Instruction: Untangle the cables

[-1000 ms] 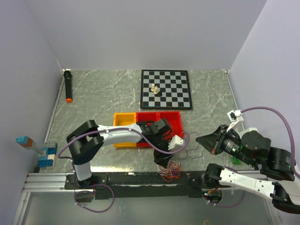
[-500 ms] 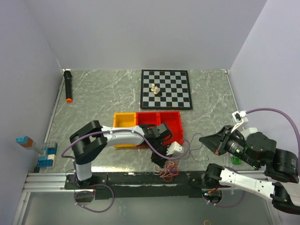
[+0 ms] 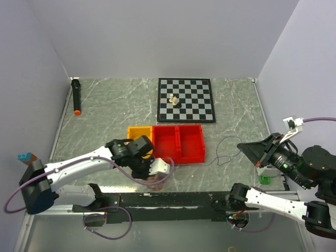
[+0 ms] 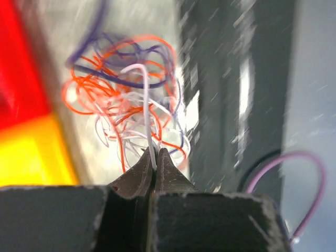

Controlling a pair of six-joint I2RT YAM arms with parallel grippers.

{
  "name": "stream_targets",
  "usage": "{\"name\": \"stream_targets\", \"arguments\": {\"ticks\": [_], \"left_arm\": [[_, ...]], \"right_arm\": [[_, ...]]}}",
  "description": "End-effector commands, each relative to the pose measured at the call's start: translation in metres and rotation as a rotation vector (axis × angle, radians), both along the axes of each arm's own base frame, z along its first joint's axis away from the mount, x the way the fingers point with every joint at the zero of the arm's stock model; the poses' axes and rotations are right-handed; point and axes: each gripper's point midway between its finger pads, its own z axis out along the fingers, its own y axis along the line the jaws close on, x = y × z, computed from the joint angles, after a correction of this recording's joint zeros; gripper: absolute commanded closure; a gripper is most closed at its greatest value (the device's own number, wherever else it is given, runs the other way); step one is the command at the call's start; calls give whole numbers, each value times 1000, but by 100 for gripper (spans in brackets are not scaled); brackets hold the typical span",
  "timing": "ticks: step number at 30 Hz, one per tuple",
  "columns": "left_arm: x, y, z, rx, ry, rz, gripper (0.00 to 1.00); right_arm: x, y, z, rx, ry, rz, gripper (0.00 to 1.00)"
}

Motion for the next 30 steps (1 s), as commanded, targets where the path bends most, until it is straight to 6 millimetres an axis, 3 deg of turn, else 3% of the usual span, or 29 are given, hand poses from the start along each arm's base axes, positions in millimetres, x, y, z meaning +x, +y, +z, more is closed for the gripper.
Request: {"name": "stream_targets", "arguments": {"ticks": [1, 4, 9, 13, 19, 24, 30], "left_arm": [[19, 58, -12, 139, -97, 76, 99], [28, 82, -24, 181, -165, 119, 99], [37, 99, -35, 179, -215, 196, 99], [43, 108, -35, 171, -244, 244, 99], [49, 108, -28, 133, -254, 290, 99], [60, 103, -9, 98, -281, 316, 96], [69, 97, 10, 58, -312, 335, 92]], "right_arm": [[11, -10, 31, -36, -78, -48, 100], [9, -23, 62, -1, -132, -67, 100], [7, -37, 101, 40, -208, -82, 100], [6, -36, 127, 72, -262, -65, 100], [9, -15, 140, 77, -291, -15, 100], [16, 5, 145, 61, -308, 7, 100], [26, 18, 168, 55, -386, 4, 100]]}}
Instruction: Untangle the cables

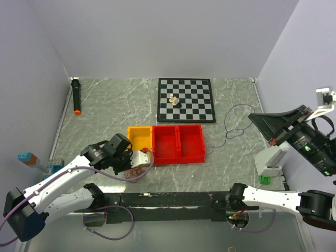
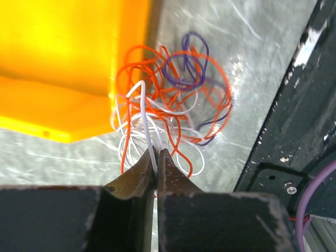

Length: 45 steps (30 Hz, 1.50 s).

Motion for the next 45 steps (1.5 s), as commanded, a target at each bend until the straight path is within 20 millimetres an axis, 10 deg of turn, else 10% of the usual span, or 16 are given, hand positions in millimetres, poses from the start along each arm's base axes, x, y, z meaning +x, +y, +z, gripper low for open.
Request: {"name": "stream_targets", "arguments": {"ticks": [1, 14, 45], "left_arm": [[12, -9, 24, -57, -60, 4, 92], [2, 6, 22, -58, -66, 1, 90], [8, 5, 34, -85, -95, 4, 91]], "right_arm": [[9, 17, 31, 4, -99, 15, 100], [49, 69, 15, -147, -127, -32, 100], [127, 91, -60, -338, -48, -174, 100]]}}
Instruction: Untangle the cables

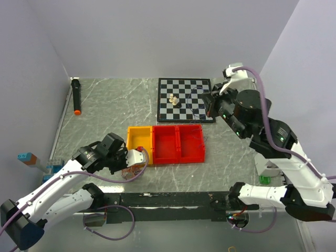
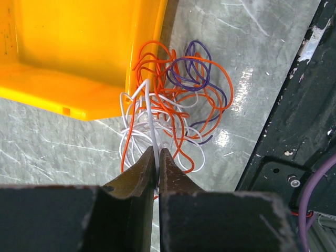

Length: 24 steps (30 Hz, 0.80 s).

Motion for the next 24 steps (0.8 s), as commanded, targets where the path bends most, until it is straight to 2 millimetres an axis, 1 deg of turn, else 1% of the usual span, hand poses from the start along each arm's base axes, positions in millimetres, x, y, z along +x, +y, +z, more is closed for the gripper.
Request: {"name": "stream_targets", "arguments": {"ticks": [1, 2, 5, 10, 13, 15, 16, 19, 21, 24], "left_arm": [[4, -4, 14, -33, -38, -17, 91], [3, -3, 15, -30, -37, -21, 92], [0, -2, 16, -23, -20, -36, 91], [-1, -4, 23, -41, -27, -43, 91], [-4, -4, 26, -52, -23, -45, 91], [-8, -3, 27, -58, -7, -52, 91], [-11, -3, 27, -60, 7, -60, 92], [-18, 0, 26, -40, 44, -68, 92], [-20, 1, 27, -42, 48, -74, 92], [-21, 0, 30, -59, 34, -76, 92]], "right_arm": [[12, -3, -6, 35, 8, 0, 100], [15, -3, -11, 30, 15, -5, 100], [21, -2, -25, 12, 40, -14, 100], [28, 3, -40, -15, 73, -20, 100], [33, 2, -54, -30, 100, -37, 100], [37, -2, -69, -49, 128, -72, 100], [41, -7, -79, -61, 146, -110, 100], [48, -21, -109, -90, 211, -176, 100], [49, -29, -130, -111, 251, -206, 100], [49, -33, -149, -110, 290, -212, 100]]}}
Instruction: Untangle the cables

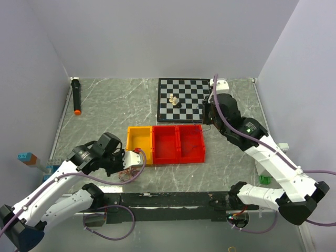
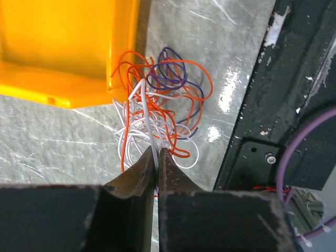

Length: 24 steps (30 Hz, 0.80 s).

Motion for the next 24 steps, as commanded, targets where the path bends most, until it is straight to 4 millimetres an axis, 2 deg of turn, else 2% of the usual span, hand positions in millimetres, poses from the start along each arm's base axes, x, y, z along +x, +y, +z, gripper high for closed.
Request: {"name": "stream_targets", "arguments": {"ticks": [1, 4, 6, 8, 12, 17, 20, 24], "left_arm": [[-4, -5, 15, -48, -14, -36, 92], [-3, -8, 14, -55, -3, -29, 92], [-5, -10, 14, -62, 8, -36, 99], [-6, -11, 16, -70, 14, -37, 99], [-6, -10, 17, -68, 16, -29, 98], [-8, -8, 13, -58, 27, -21, 98], [-9, -6, 10, -47, 33, -16, 98], [-8, -8, 7, -45, 54, -8, 99]], "right_arm": [[1, -9, -19, 24, 34, -43, 100], [3, 0, -36, 30, 70, -19, 100], [4, 7, -51, 27, 108, -5, 100], [7, 11, -64, 25, 143, -13, 100], [10, 16, -106, -3, 266, -60, 100], [11, 7, -153, -73, 352, -141, 100], [11, 5, -170, -107, 381, -153, 100], [10, 15, -190, -94, 431, -133, 100]]}}
